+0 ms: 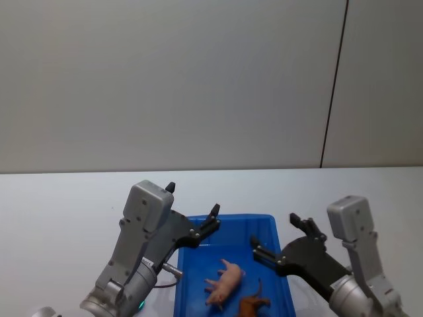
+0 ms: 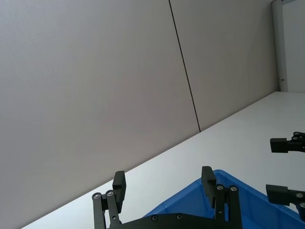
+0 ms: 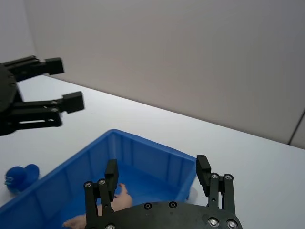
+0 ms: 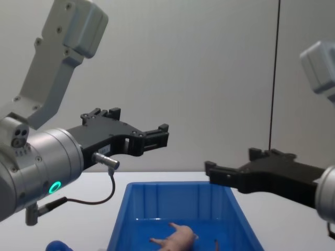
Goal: Pick up the two dolls from the table and place them into the box.
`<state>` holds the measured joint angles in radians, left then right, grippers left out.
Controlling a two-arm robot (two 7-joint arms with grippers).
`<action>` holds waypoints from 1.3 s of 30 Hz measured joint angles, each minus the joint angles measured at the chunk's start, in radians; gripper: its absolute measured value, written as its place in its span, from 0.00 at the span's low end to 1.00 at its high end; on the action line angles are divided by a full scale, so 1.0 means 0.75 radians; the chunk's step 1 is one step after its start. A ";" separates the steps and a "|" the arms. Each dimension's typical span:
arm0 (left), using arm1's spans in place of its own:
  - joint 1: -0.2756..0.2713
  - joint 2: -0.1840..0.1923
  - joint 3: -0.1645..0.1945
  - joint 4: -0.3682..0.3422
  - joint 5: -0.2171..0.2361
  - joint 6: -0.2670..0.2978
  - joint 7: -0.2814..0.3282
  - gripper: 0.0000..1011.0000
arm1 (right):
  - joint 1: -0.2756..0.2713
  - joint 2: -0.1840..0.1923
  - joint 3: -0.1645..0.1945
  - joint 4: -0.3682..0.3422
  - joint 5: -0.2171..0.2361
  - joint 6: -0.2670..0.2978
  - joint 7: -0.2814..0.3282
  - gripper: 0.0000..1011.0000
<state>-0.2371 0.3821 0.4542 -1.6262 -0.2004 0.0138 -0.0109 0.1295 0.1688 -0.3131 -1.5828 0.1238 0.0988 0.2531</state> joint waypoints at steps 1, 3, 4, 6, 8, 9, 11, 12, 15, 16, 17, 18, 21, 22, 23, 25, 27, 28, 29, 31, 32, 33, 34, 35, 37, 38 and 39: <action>0.000 0.000 0.000 0.000 0.000 0.000 0.000 0.99 | -0.006 0.004 0.003 -0.007 -0.002 0.008 -0.024 0.99; 0.000 0.000 0.000 0.000 0.000 0.000 0.000 0.99 | -0.019 0.012 0.009 -0.020 -0.003 0.019 -0.056 0.99; 0.000 0.000 0.000 0.000 0.000 0.000 0.000 0.99 | -0.027 0.017 0.013 -0.028 -0.003 0.026 -0.079 0.99; 0.000 0.000 0.000 0.000 0.000 0.000 0.000 0.99 | -0.036 0.022 0.017 -0.036 -0.003 0.034 -0.104 0.99; 0.000 0.000 0.000 0.000 0.000 0.000 0.000 0.99 | -0.052 0.032 0.025 -0.053 -0.001 0.044 -0.141 0.99; 0.000 0.000 0.000 0.000 0.000 0.000 0.000 0.99 | -0.058 0.035 0.028 -0.058 0.000 0.047 -0.154 0.99; 0.000 0.000 0.000 0.000 0.000 0.000 0.000 0.99 | -0.068 0.042 0.033 -0.068 0.003 0.053 -0.177 0.99; 0.000 0.000 0.000 0.000 0.000 0.000 0.000 0.99 | -0.078 0.048 0.038 -0.077 0.008 0.058 -0.202 0.99; 0.000 0.000 0.000 0.000 0.000 0.000 0.000 0.99 | -0.095 0.059 0.046 -0.091 0.014 0.064 -0.233 0.99; 0.000 0.000 0.000 0.000 0.000 0.000 0.000 0.99 | -0.104 0.065 0.051 -0.099 0.019 0.068 -0.253 0.99; 0.000 0.000 0.000 0.000 0.000 0.000 0.000 0.99 | -0.108 0.068 0.054 -0.103 0.021 0.069 -0.262 0.99; 0.000 0.000 0.000 0.000 0.000 0.000 0.000 0.99 | -0.113 0.070 0.056 -0.107 0.023 0.071 -0.270 0.99; 0.000 0.000 0.000 0.000 0.000 0.000 0.000 0.99 | -0.129 0.081 0.065 -0.122 0.030 0.076 -0.302 0.99; 0.000 0.000 0.000 0.000 0.000 0.000 0.000 0.99 | -0.132 0.083 0.066 -0.124 0.032 0.077 -0.307 0.99; 0.000 0.000 0.000 0.000 0.000 0.000 0.000 0.99 | -0.134 0.084 0.067 -0.126 0.033 0.078 -0.312 0.99; 0.002 0.000 -0.001 -0.001 0.000 0.003 0.000 0.99 | -0.142 0.089 0.071 -0.132 0.035 0.080 -0.326 0.99; 0.003 0.001 -0.002 -0.002 -0.001 0.007 0.000 0.99 | -0.146 0.091 0.074 -0.136 0.037 0.082 -0.334 0.99; 0.004 0.003 -0.003 -0.003 -0.001 0.010 0.001 0.99 | -0.149 0.094 0.075 -0.139 0.039 0.083 -0.341 0.99; 0.006 0.005 -0.005 -0.007 -0.005 0.019 0.004 0.99 | -0.151 0.095 0.076 -0.140 0.039 0.084 -0.344 0.99; 0.011 0.011 -0.009 -0.014 -0.012 0.035 0.011 0.99 | -0.154 0.097 0.078 -0.143 0.041 0.084 -0.350 0.99; 0.013 0.013 -0.011 -0.016 -0.015 0.041 0.014 0.99 | -0.158 0.099 0.079 -0.146 0.042 0.086 -0.357 0.99; 0.015 0.015 -0.013 -0.019 -0.019 0.049 0.017 0.99 | -0.158 0.099 0.079 -0.146 0.042 0.086 -0.357 0.99; 0.017 0.018 -0.015 -0.022 -0.023 0.057 0.021 0.99 | -0.160 0.100 0.081 -0.148 0.043 0.087 -0.361 0.99; 0.020 0.021 -0.018 -0.026 -0.027 0.065 0.024 0.99 | -0.161 0.101 0.081 -0.149 0.043 0.087 -0.363 0.99; 0.027 0.030 -0.025 -0.035 -0.041 0.093 0.036 0.99 | -0.163 0.102 0.082 -0.151 0.044 0.088 -0.366 0.99; 0.030 0.033 -0.027 -0.039 -0.046 0.098 0.039 0.99 | -0.164 0.103 0.083 -0.152 0.045 0.089 -0.369 0.99; 0.034 0.038 -0.030 -0.043 -0.051 0.112 0.044 0.99 | -0.165 0.104 0.084 -0.153 0.045 0.089 -0.372 0.99</action>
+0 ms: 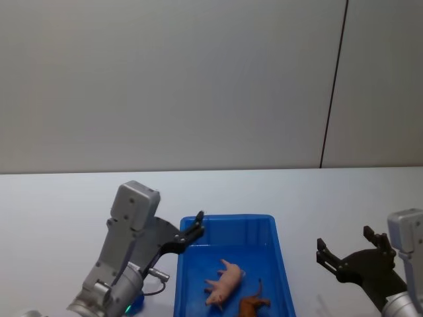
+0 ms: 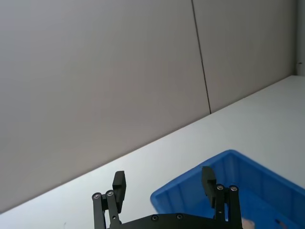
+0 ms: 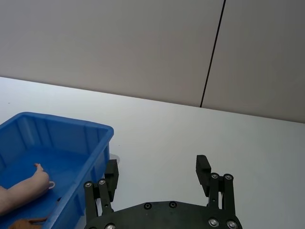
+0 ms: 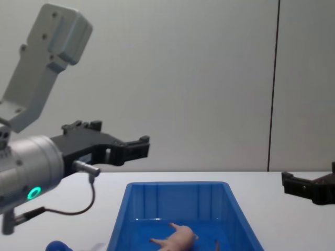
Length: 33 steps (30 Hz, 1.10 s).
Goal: Pick up the two dolls from the table and place them into the box.
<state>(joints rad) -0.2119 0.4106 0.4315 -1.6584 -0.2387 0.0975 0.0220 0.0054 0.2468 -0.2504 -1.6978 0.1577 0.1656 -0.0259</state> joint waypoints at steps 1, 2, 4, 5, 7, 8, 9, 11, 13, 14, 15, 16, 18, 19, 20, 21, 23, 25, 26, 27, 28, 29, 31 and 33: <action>0.003 0.004 -0.003 -0.003 -0.005 0.009 0.004 0.99 | 0.000 0.000 0.000 0.000 0.000 0.000 0.000 0.99; 0.009 0.012 -0.009 -0.009 -0.016 0.028 0.011 0.99 | -0.002 0.001 0.001 -0.001 0.001 0.000 -0.002 0.99; 0.019 0.024 -0.018 -0.018 -0.036 0.058 0.022 0.99 | -0.003 0.002 0.001 -0.002 0.001 0.001 -0.006 0.99; 0.026 0.034 -0.025 -0.023 -0.049 0.077 0.027 0.99 | -0.003 0.002 0.001 -0.002 0.001 0.001 -0.006 0.99; 0.032 0.042 -0.031 -0.027 -0.061 0.095 0.032 0.99 | -0.004 0.003 0.002 -0.004 0.002 0.001 -0.008 0.99; 0.037 0.048 -0.035 -0.030 -0.069 0.107 0.035 0.99 | -0.005 0.003 0.002 -0.005 0.002 0.002 -0.010 0.99; 0.040 0.053 -0.037 -0.031 -0.075 0.116 0.037 0.99 | -0.006 0.003 0.003 -0.005 0.002 0.002 -0.011 0.99; 0.054 0.069 -0.050 -0.035 -0.103 0.152 0.044 0.99 | -0.006 0.004 0.003 -0.005 0.003 0.002 -0.011 0.99; 0.061 0.079 -0.057 -0.035 -0.116 0.169 0.046 0.99 | -0.007 0.004 0.003 -0.006 0.003 0.002 -0.013 0.99; 0.061 0.079 -0.057 -0.035 -0.116 0.169 0.046 0.99 | -0.007 0.004 0.003 -0.006 0.003 0.003 -0.013 0.99; 0.067 0.086 -0.063 -0.035 -0.128 0.182 0.048 0.99 | -0.008 0.005 0.004 -0.006 0.003 0.003 -0.014 0.99; 0.070 0.090 -0.065 -0.034 -0.134 0.188 0.049 0.99 | -0.008 0.005 0.004 -0.006 0.003 0.003 -0.015 0.99; 0.081 0.101 -0.073 -0.027 -0.150 0.205 0.051 0.99 | -0.008 0.005 0.004 -0.007 0.003 0.003 -0.015 0.99; 0.083 0.104 -0.075 -0.025 -0.157 0.212 0.052 0.99 | -0.009 0.005 0.004 -0.007 0.004 0.003 -0.016 0.99; 0.086 0.106 -0.077 -0.022 -0.160 0.215 0.053 0.99 | -0.009 0.005 0.004 -0.007 0.004 0.003 -0.016 0.99; 0.093 0.112 -0.081 -0.016 -0.171 0.225 0.053 0.99 | -0.009 0.005 0.004 -0.007 0.004 0.003 -0.017 0.99; 0.101 0.119 -0.086 -0.008 -0.185 0.237 0.055 0.99 | -0.009 0.005 0.005 -0.008 0.004 0.003 -0.017 0.99; 0.106 0.123 -0.089 -0.003 -0.193 0.243 0.055 0.99 | -0.009 0.006 0.005 -0.008 0.004 0.003 -0.018 0.99; 0.111 0.128 -0.092 0.002 -0.200 0.249 0.055 0.99 | -0.009 0.006 0.005 -0.008 0.004 0.003 -0.018 0.99; 0.114 0.130 -0.094 0.005 -0.204 0.252 0.055 0.99 | -0.009 0.006 0.005 -0.008 0.004 0.003 -0.018 0.99; 0.116 0.131 -0.095 0.007 -0.209 0.255 0.055 0.99 | -0.010 0.006 0.005 -0.008 0.004 0.003 -0.019 0.99; 0.122 0.135 -0.098 0.012 -0.216 0.260 0.055 0.99 | -0.010 0.006 0.005 -0.008 0.004 0.003 -0.019 0.99; 0.127 0.138 -0.100 0.016 -0.224 0.265 0.055 0.99 | -0.010 0.006 0.005 -0.009 0.004 0.003 -0.019 0.99; 0.134 0.142 -0.103 0.021 -0.235 0.271 0.055 0.99 | -0.010 0.006 0.005 -0.009 0.004 0.003 -0.019 0.99</action>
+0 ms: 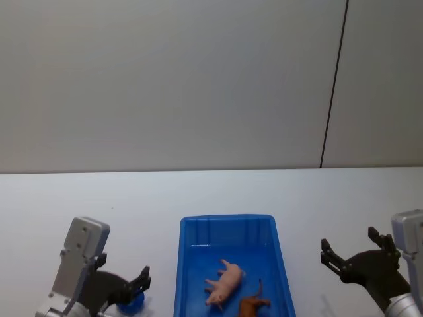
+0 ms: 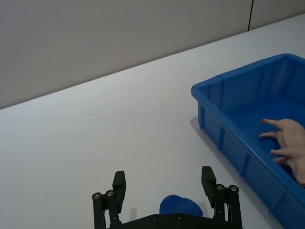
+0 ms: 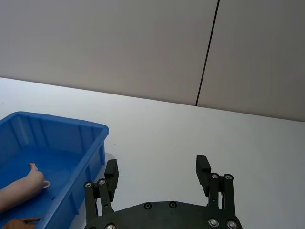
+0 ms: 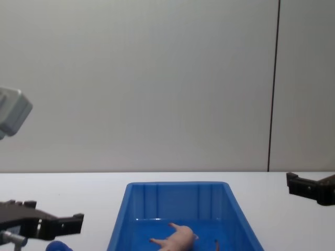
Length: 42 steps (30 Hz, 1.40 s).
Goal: Pick up the two dolls from the table and place them into the box.
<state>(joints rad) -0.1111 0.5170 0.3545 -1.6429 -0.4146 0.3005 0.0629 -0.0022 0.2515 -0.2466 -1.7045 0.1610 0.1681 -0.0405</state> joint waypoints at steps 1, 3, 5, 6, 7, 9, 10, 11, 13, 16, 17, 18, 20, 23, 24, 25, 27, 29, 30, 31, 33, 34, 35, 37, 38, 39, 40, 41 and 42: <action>0.003 0.001 -0.001 0.002 -0.004 0.002 0.000 0.99 | 0.000 0.000 0.000 0.000 0.000 0.000 0.000 0.99; 0.007 0.003 -0.002 0.006 -0.009 0.005 -0.002 0.99 | 0.000 0.000 0.000 0.000 0.000 0.000 0.000 0.99; 0.015 0.006 -0.005 0.015 -0.021 0.011 -0.007 0.99 | 0.000 0.000 0.000 0.000 0.000 0.000 -0.001 0.99; 0.015 0.006 -0.005 0.015 -0.021 0.011 -0.007 0.99 | 0.000 0.000 0.000 0.000 0.000 0.000 -0.001 0.99; 0.019 0.007 -0.006 0.019 -0.026 0.013 -0.011 0.98 | -0.001 0.000 0.000 0.000 0.000 0.000 -0.001 0.99; 0.022 0.008 -0.006 0.024 -0.030 0.014 -0.015 0.93 | -0.001 0.000 0.000 0.000 0.000 0.000 -0.001 0.99; 0.025 0.008 -0.007 0.030 -0.034 0.015 -0.018 0.92 | 0.000 0.000 0.000 0.000 0.000 0.000 -0.001 0.99; 0.028 0.008 -0.007 0.035 -0.037 0.015 -0.023 0.90 | -0.001 0.000 0.000 0.000 0.000 0.000 -0.001 0.99; 0.031 0.008 -0.007 0.040 -0.042 0.015 -0.029 0.84 | -0.001 0.000 0.000 0.000 0.000 0.000 -0.001 0.99; 0.035 0.008 -0.008 0.050 -0.048 0.015 -0.040 0.75 | -0.001 0.000 0.000 0.000 0.000 0.000 -0.001 0.99; 0.036 0.007 -0.008 0.053 -0.050 0.015 -0.045 0.73 | 0.000 0.000 0.000 0.000 0.000 0.000 -0.001 0.99; 0.037 0.006 -0.008 0.059 -0.052 0.014 -0.052 0.71 | -0.001 0.000 0.000 0.000 0.000 0.000 -0.001 0.99; 0.038 0.005 -0.008 0.064 -0.054 0.013 -0.059 0.64 | -0.001 0.000 0.000 0.000 0.000 0.000 -0.001 0.99; 0.038 0.001 -0.008 0.075 -0.056 0.010 -0.074 0.53 | -0.001 0.000 0.000 0.000 0.000 0.000 -0.001 0.99; 0.038 0.001 -0.008 0.077 -0.057 0.009 -0.077 0.51 | -0.001 0.000 0.000 0.000 0.000 0.000 -0.001 0.99; 0.038 -0.001 -0.008 0.082 -0.057 0.007 -0.083 0.47 | -0.001 0.000 0.000 0.000 0.000 0.000 -0.001 0.99; 0.038 -0.002 -0.008 0.085 -0.057 0.005 -0.087 0.41 | -0.001 0.000 0.000 0.000 0.000 0.000 -0.001 0.99; 0.038 -0.003 -0.008 0.089 -0.055 0.000 -0.091 0.35 | -0.001 0.000 0.000 0.000 0.000 0.000 -0.001 0.99; 0.038 -0.003 -0.008 0.089 -0.055 0.000 -0.091 0.35 | -0.001 0.000 0.000 0.000 0.000 0.000 -0.001 0.99; 0.039 -0.003 -0.008 0.090 -0.054 -0.004 -0.093 0.31 | -0.001 0.000 0.000 0.000 0.000 0.000 -0.001 0.99; 0.040 -0.003 -0.008 0.090 -0.049 -0.011 -0.093 0.30 | -0.001 0.000 0.000 0.000 0.000 0.000 -0.001 0.99; 0.041 -0.003 -0.009 0.090 -0.048 -0.013 -0.093 0.28 | -0.001 0.000 0.000 0.000 0.000 0.000 -0.001 0.99; 0.042 -0.003 -0.009 0.089 -0.047 -0.016 -0.093 0.28 | -0.001 0.000 0.000 0.000 0.000 0.000 -0.001 0.99; 0.045 -0.001 -0.012 0.083 -0.044 -0.025 -0.093 0.26 | -0.001 0.000 0.000 0.000 0.000 0.000 -0.001 0.99; 0.048 0.001 -0.014 0.078 -0.041 -0.033 -0.091 0.26 | -0.001 0.000 0.000 0.000 0.000 0.000 -0.001 0.99; 0.049 0.002 -0.015 0.073 -0.039 -0.036 -0.090 0.25 | -0.001 0.000 0.000 0.000 0.000 0.000 -0.001 0.99; 0.050 0.003 -0.016 0.071 -0.038 -0.040 -0.089 0.25 | -0.001 0.000 0.000 0.000 0.000 0.000 -0.001 0.99; 0.052 0.005 -0.017 0.065 -0.036 -0.044 -0.088 0.24 | -0.001 0.000 0.000 0.000 0.000 0.000 -0.001 0.99; 0.054 0.007 -0.019 0.057 -0.034 -0.054 -0.085 0.23 | -0.001 0.000 0.000 0.000 0.000 0.000 -0.001 0.99</action>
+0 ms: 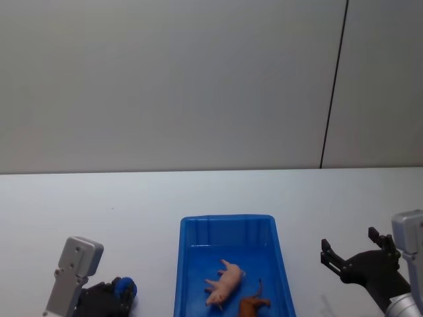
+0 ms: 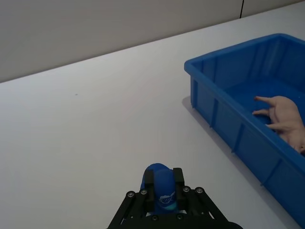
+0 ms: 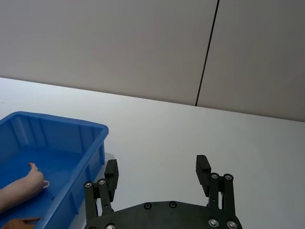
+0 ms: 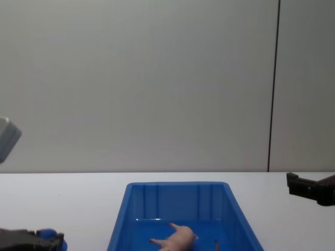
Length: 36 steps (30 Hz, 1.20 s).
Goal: Pick up the two dolls from the table and place them into the box.
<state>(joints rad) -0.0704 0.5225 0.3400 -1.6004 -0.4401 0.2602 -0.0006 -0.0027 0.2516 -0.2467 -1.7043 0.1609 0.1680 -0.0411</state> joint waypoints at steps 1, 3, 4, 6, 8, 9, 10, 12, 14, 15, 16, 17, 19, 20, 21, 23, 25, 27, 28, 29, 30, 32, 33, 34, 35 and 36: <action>0.001 0.001 -0.001 -0.005 0.001 -0.005 0.001 0.23 | 0.000 0.000 0.000 0.000 0.000 0.000 0.000 0.99; 0.005 0.006 -0.005 -0.021 0.007 -0.019 0.005 0.22 | 0.000 0.000 0.000 0.000 0.000 0.000 0.000 0.99; 0.007 0.007 -0.007 -0.026 0.008 -0.023 0.006 0.21 | 0.000 0.000 0.000 0.000 0.000 0.000 0.000 0.99; 0.010 0.011 -0.010 -0.040 0.012 -0.039 0.007 0.20 | 0.000 0.000 0.000 0.000 0.000 0.000 0.000 0.99; 0.012 0.013 -0.012 -0.050 0.015 -0.048 0.007 0.19 | 0.000 0.000 0.000 0.000 0.000 0.000 0.000 0.99; 0.013 0.015 -0.014 -0.058 0.018 -0.058 0.007 0.18 | 0.000 0.000 0.000 0.000 0.000 0.000 0.000 0.99; 0.014 0.015 -0.015 -0.061 0.019 -0.062 0.006 0.18 | 0.000 0.000 0.000 0.000 0.000 0.000 0.000 0.99; 0.014 0.017 -0.018 -0.071 0.024 -0.074 -0.001 0.17 | 0.000 0.000 0.000 0.000 0.000 0.000 0.000 0.99; 0.013 0.017 -0.019 -0.081 0.029 -0.085 -0.014 0.16 | 0.000 0.000 0.000 0.000 0.000 0.000 0.000 0.99; 0.013 0.017 -0.019 -0.081 0.029 -0.085 -0.014 0.16 | 0.000 0.000 0.000 0.000 0.000 0.000 0.000 0.99; 0.008 0.015 -0.020 -0.087 0.036 -0.098 -0.030 0.15 | 0.000 0.000 0.000 0.000 0.000 0.000 0.000 0.99; 0.008 0.015 -0.020 -0.087 0.036 -0.098 -0.030 0.15 | 0.000 0.000 0.000 0.000 0.000 0.000 0.000 0.99; 0.000 0.009 -0.020 -0.090 0.044 -0.108 -0.052 0.13 | 0.000 0.000 0.000 0.000 0.000 0.000 0.000 0.99; -0.002 0.007 -0.020 -0.090 0.047 -0.112 -0.060 0.13 | 0.000 0.000 0.000 0.000 0.000 0.000 0.000 0.99; -0.011 0.001 -0.019 -0.090 0.055 -0.120 -0.080 0.13 | 0.000 0.000 0.000 0.000 0.000 0.000 0.000 0.99; -0.020 -0.007 -0.017 -0.090 0.063 -0.127 -0.099 0.12 | 0.000 0.000 0.000 0.000 0.000 0.000 0.000 0.99; -0.039 -0.021 -0.012 -0.086 0.075 -0.136 -0.130 0.12 | 0.000 0.000 0.000 0.000 0.000 0.000 0.000 0.99; -0.052 -0.032 -0.009 -0.080 0.084 -0.141 -0.151 0.12 | 0.000 0.000 0.000 0.000 0.000 0.000 0.000 0.99; -0.069 -0.045 -0.004 -0.072 0.096 -0.147 -0.178 0.12 | 0.000 0.000 0.000 0.000 0.000 0.000 0.000 0.99; -0.077 -0.052 -0.002 -0.068 0.103 -0.151 -0.192 0.12 | 0.000 0.000 0.000 0.000 0.000 0.000 0.000 0.99; -0.092 -0.065 0.002 -0.060 0.115 -0.157 -0.217 0.12 | 0.000 0.000 0.000 0.000 0.000 0.000 0.000 0.99; -0.112 -0.082 0.009 -0.048 0.126 -0.162 -0.240 0.13 | 0.000 0.000 0.000 0.000 0.000 0.000 0.000 0.99; -0.122 -0.090 0.011 -0.044 0.132 -0.164 -0.252 0.14 | 0.000 0.000 0.000 0.000 0.000 0.000 0.000 0.99; -0.140 -0.106 0.018 -0.030 0.148 -0.169 -0.282 0.18 | 0.000 0.000 0.000 0.000 0.000 0.000 0.000 0.99; -0.154 -0.117 0.022 -0.022 0.155 -0.172 -0.294 0.20 | 0.000 0.000 0.000 0.000 0.000 0.000 0.000 0.99; -0.164 -0.126 0.026 -0.012 0.162 -0.174 -0.306 0.23 | 0.000 0.000 0.000 0.000 0.000 0.000 0.000 0.99</action>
<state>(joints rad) -0.1936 0.4279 0.3591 -1.6092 -0.3186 0.1298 -0.2302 -0.0025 0.2516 -0.2467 -1.7043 0.1609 0.1680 -0.0411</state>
